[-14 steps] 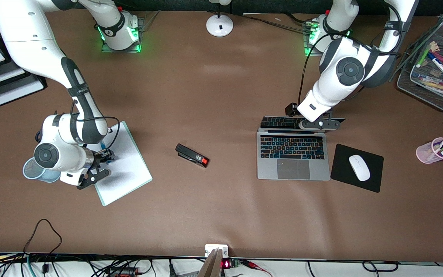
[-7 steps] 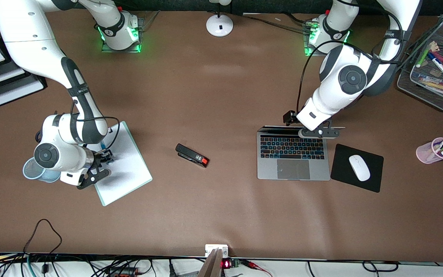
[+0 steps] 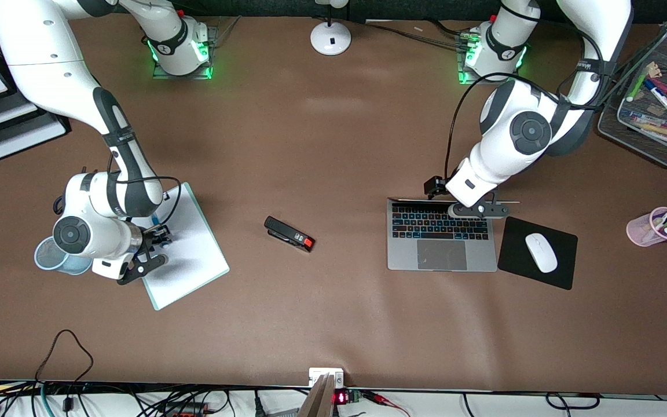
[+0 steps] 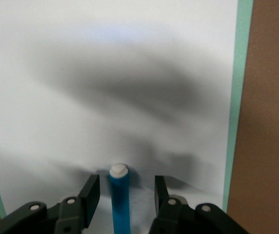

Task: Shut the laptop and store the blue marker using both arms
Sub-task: 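Lift the marker with the right gripper while the left gripper pushes the lid down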

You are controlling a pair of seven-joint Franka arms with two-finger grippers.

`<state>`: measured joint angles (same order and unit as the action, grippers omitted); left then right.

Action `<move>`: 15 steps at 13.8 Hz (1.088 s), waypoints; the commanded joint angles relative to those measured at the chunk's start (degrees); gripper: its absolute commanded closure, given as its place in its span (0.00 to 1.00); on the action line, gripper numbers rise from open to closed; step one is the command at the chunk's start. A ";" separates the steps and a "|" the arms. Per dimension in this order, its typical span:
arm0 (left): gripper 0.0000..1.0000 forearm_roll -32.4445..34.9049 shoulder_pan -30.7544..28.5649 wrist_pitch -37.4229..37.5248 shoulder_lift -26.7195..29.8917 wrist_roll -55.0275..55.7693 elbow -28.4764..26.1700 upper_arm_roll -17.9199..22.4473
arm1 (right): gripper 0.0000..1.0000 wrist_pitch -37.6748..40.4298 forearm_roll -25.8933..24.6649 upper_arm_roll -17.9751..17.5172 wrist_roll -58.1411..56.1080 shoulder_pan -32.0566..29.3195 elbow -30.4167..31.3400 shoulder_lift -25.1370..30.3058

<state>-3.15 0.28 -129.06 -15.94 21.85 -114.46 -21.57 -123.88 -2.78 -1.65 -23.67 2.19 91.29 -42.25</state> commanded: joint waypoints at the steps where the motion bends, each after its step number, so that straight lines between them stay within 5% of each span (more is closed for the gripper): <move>1: 0.00 1.48 -0.01 -0.66 -1.99 0.38 2.31 -0.05 | 0.60 -0.22 -0.39 -0.28 0.20 -0.26 -0.85 -0.55; 8: 0.00 1.57 -0.01 -6.89 -5.07 0.38 2.66 -0.05 | 0.82 -0.22 -0.39 -0.28 0.11 -0.26 -0.94 -0.55; 15: 0.00 1.66 -0.01 -13.40 -8.32 0.30 2.84 0.13 | 0.86 0.75 -1.00 -0.11 -0.94 -0.43 -4.43 0.15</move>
<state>-3.12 0.27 -140.73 -22.19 21.85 -113.30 -21.51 -124.02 -2.83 -1.62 -23.73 2.18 90.05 -42.34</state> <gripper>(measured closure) 0.000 0.824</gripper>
